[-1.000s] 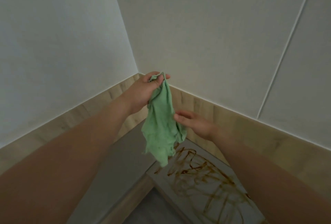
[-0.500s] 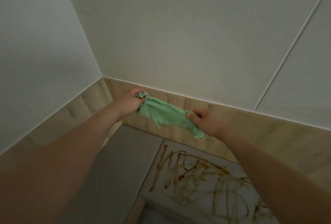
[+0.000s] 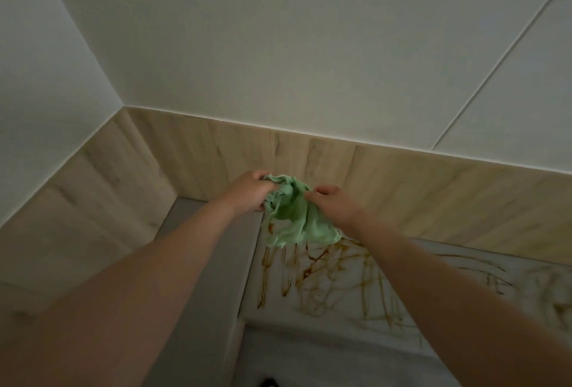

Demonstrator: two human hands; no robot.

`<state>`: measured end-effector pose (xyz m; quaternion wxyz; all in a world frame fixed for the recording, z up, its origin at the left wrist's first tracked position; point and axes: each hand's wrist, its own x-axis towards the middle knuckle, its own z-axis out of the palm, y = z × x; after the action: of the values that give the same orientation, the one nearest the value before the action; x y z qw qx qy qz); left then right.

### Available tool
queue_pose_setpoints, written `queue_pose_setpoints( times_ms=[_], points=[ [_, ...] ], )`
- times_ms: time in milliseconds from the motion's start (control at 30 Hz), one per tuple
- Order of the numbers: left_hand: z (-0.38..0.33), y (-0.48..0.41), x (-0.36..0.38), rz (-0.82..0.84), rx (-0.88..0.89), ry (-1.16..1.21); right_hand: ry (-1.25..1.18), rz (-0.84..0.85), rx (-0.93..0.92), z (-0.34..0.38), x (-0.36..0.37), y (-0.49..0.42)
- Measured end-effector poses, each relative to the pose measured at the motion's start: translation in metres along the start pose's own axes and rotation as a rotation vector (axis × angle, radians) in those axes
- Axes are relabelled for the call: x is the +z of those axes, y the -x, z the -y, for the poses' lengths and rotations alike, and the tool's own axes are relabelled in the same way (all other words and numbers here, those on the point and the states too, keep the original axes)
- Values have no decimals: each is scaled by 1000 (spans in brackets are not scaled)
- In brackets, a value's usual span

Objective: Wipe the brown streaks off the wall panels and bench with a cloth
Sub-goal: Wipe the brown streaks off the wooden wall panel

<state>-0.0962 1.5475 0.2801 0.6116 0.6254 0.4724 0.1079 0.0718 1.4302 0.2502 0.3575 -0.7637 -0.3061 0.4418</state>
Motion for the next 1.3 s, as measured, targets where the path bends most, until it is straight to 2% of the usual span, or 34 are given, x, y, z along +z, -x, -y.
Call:
queue_pose_setpoints(
  times_ms=[300, 433, 500, 567, 667, 767, 900, 1000, 1133, 1300],
  points=[
    [-9, -25, 43, 99, 88, -262, -574, -50, 207, -19, -22, -8],
    [-8, -29, 78, 199, 151, -255, -749, 56, 190, -30, -42, -23],
    [-5, -39, 97, 132, 180, -329, -833, 191, 194, -38, -56, -33],
    [-3, -51, 108, -8, 190, -376, -875, 260, 155, -47, -68, -43],
    [-6, -68, 119, -129, 160, -377, -835, 226, 88, -64, -80, -61],
    [-7, -78, 127, -177, 107, -243, -746, 150, 32, -78, -78, -74],
    [-3, -97, 139, -237, 30, -106, -469, 58, -12, -97, -66, -90],
    [0, -111, 136, -204, 7, -43, -391, 8, -54, -98, -52, -99],
    [1, -127, 122, -94, 40, -59, -480, -27, -65, -89, -34, -112],
    [-5, -148, 100, 94, -3, 159, -552, -75, -66, -71, -11, -121]
  ],
)
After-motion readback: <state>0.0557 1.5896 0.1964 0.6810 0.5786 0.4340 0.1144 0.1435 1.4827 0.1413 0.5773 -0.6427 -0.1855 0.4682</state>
